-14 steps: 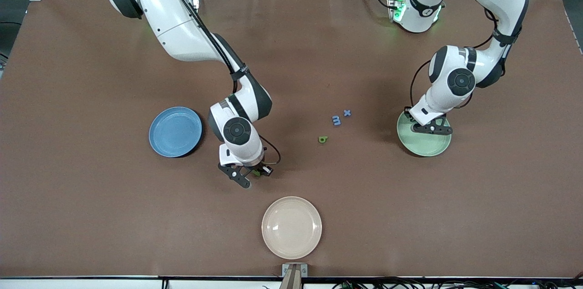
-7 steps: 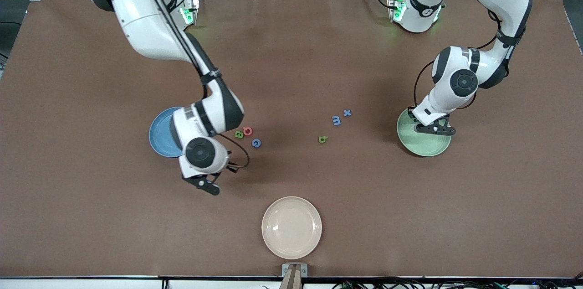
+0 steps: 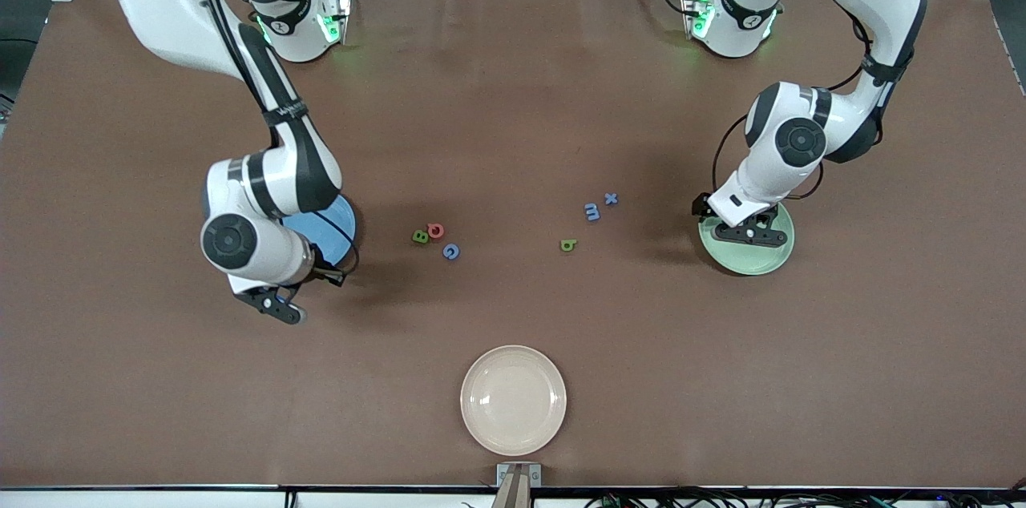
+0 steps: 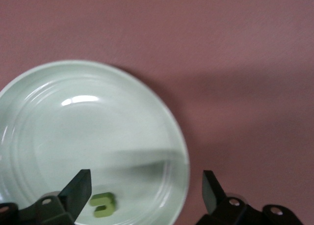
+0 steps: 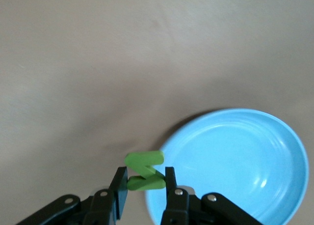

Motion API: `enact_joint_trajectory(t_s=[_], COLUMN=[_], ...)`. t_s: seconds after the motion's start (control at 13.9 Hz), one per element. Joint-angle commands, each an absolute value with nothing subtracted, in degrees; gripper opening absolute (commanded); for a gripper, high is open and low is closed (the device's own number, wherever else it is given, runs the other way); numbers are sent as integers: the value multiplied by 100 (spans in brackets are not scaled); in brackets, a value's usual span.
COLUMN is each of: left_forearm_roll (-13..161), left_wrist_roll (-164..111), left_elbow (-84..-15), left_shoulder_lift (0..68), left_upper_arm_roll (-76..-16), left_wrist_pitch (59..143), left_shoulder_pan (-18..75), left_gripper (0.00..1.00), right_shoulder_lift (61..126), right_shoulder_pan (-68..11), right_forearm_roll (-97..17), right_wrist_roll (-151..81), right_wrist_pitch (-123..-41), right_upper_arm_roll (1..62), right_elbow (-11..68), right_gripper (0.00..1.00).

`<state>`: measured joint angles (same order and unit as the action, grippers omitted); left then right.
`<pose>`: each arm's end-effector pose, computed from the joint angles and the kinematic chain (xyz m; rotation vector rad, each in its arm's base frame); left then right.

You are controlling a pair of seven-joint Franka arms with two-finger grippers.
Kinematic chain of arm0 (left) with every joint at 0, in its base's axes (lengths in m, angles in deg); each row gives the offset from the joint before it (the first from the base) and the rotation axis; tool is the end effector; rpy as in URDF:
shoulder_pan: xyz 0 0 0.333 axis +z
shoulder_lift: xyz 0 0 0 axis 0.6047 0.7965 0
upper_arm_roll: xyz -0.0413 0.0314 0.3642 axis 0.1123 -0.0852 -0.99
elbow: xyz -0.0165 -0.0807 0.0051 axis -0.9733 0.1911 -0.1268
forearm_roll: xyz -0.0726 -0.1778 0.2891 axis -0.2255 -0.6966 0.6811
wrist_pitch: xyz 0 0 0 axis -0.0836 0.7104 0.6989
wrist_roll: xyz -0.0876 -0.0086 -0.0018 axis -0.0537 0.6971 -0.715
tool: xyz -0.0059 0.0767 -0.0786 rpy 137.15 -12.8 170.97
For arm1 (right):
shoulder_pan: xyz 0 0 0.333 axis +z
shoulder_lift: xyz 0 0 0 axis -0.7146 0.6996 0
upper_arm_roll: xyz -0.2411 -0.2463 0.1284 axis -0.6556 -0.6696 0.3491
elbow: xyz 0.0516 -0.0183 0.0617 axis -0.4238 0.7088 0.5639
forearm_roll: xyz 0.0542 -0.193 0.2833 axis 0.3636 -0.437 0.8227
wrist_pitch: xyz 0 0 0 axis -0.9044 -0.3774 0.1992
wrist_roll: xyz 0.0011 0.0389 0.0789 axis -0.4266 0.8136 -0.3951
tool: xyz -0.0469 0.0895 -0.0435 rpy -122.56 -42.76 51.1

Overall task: Sort uppercase to blue plate, lowercase to green plate
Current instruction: 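Drop the M on the blue plate while the left gripper grasps the x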

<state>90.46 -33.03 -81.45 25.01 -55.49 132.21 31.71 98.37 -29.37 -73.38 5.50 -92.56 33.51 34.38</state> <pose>0.5041 -0.1271 0.3079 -3.1082 0.2047 -0.0143 0.6079 0.1444 0.3249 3.0291 -0.6559 -0.1903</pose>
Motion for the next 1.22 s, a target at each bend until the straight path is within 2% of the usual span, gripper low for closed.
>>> enact_joint_trajectory(t_s=[0.0,0.29,0.36,0.43,0.5,0.57,0.65,0.86,0.93,1.15], left_forearm_roll=[9062,9088,9097,9097,9106,9106,9106,9106,9114,9123], left_wrist_roll=[-4258,-5710,-5826,-5914,-6011,-6134,-6265,-6398,-6425,-6495], left_elbow=[-7805,-7497,-7470,-7470,-7470,-7470,-7470,-7470,-7470,-7496], left_shoulder_lift=[2594,3050,3130,3174,3253,3306,3394,3517,3535,3544], left_upper_arm_roll=[-5175,-4585,-4584,-4584,-4584,-4584,-4584,-4602,-4602,-4602], left_wrist_pitch=[12868,12885,12885,12903,12929,12990,13078,13307,13316,13316], left_shoulder_pan=[3114,2966,2808,2694,2605,2500,2429,2218,2200,2130], left_gripper=[99,99,99,99,99,99,99,99,99,95], right_shoulder_lift=[9067,9031,9040,9040,9040,9022,8979,8961,8987,9040], right_shoulder_pan=[-3163,-3111,-3111,-3111,-3111,-3111,-3111,-3067,-3023,-2480], right_forearm_roll=[-7234,-7198,-7198,-7198,-7198,-7198,-7198,-7006,-6796,-6469], right_wrist_roll=[209,208,208,191,173,182,191,400,550,806], right_wrist_pitch=[-10288,-11274,-11303,-11259,-11242,-11224,-11085,-9156,-8828,-9191], right_upper_arm_roll=[3480,3488,3488,3488,3488,3488,3497,3585,3620,3612], right_elbow=[5043,5836,5855,5838,5829,5794,5698,4393,4065,3974], right_gripper=[2,3,9,37,82,100,100,100,100,100])
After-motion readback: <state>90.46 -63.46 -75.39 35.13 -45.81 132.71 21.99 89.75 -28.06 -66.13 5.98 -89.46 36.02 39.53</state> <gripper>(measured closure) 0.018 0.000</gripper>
